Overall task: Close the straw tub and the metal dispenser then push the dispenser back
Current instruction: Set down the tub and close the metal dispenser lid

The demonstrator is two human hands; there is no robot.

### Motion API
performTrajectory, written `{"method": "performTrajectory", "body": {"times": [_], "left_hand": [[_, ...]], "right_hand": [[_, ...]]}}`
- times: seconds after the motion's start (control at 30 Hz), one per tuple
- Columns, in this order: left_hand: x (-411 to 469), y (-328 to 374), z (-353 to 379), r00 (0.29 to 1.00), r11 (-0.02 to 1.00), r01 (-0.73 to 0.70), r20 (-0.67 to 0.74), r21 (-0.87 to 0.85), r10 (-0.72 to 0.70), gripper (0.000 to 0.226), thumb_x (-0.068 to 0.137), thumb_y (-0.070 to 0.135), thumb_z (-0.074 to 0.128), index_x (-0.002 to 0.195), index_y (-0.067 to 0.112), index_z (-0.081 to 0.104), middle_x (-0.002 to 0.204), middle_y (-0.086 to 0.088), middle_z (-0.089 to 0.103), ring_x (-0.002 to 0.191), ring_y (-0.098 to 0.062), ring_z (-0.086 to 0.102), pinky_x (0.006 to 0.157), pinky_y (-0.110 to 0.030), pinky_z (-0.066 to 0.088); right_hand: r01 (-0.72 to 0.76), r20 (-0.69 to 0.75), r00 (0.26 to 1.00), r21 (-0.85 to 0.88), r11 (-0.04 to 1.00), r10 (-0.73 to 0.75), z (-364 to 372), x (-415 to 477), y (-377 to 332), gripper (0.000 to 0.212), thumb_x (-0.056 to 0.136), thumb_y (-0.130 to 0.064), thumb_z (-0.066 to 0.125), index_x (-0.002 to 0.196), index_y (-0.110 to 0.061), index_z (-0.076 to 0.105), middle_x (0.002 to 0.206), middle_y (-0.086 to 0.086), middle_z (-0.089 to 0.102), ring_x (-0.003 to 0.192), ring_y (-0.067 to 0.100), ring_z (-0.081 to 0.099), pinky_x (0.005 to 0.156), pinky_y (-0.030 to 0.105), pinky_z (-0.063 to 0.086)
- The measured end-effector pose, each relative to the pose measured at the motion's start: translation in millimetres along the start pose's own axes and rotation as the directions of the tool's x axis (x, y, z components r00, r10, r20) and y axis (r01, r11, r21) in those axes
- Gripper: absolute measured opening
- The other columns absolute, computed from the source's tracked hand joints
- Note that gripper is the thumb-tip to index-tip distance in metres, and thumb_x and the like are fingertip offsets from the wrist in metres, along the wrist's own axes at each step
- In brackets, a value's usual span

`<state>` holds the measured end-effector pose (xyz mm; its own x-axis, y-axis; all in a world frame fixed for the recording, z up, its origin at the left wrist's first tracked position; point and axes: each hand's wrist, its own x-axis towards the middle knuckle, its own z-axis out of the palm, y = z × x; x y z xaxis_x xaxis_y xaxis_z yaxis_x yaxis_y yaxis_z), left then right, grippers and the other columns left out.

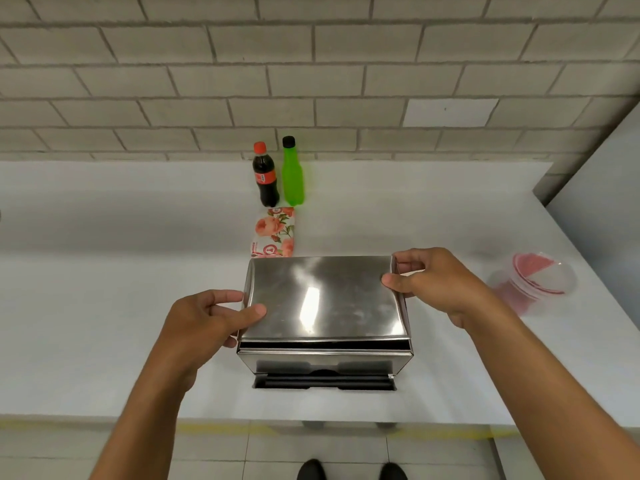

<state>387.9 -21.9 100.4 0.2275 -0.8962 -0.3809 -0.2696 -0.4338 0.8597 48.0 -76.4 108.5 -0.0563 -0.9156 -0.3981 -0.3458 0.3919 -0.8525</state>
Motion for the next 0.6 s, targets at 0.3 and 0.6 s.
{"method": "performTrajectory", "body": {"times": [0.3, 0.6], "left_hand": [[-10, -2, 2, 1.000, 0.999, -0.016, 0.009, 0.030, 0.015, 0.045, 0.074, 0.030, 0.094, 0.112, 0.015, 0.075, 0.077, -0.007, 0.081, 0.080, -0.023, 0.077, 0.069, -0.032, 0.057], [-6, -2, 0, 0.999, 0.996, -0.026, 0.022, 0.085, 0.024, 0.041, 0.075, 0.031, 0.093, 0.108, 0.015, 0.075, 0.072, 0.000, 0.080, 0.075, -0.023, 0.077, 0.063, -0.028, 0.057]], "right_hand": [[-0.027, 0.010, 1.000, -0.028, 0.999, 0.028, -1, -4, 6, 0.035, 0.090, -0.009, 0.084, 0.123, -0.007, 0.072, 0.118, 0.012, 0.074, 0.083, 0.015, 0.072, 0.058, 0.011, 0.052], [-0.021, -0.011, 1.000, -0.022, 1.000, 0.020, 3, -9, 10, 0.043, 0.090, -0.011, 0.085, 0.130, -0.007, 0.069, 0.121, 0.010, 0.072, 0.094, 0.022, 0.074, 0.062, 0.015, 0.052]]}}
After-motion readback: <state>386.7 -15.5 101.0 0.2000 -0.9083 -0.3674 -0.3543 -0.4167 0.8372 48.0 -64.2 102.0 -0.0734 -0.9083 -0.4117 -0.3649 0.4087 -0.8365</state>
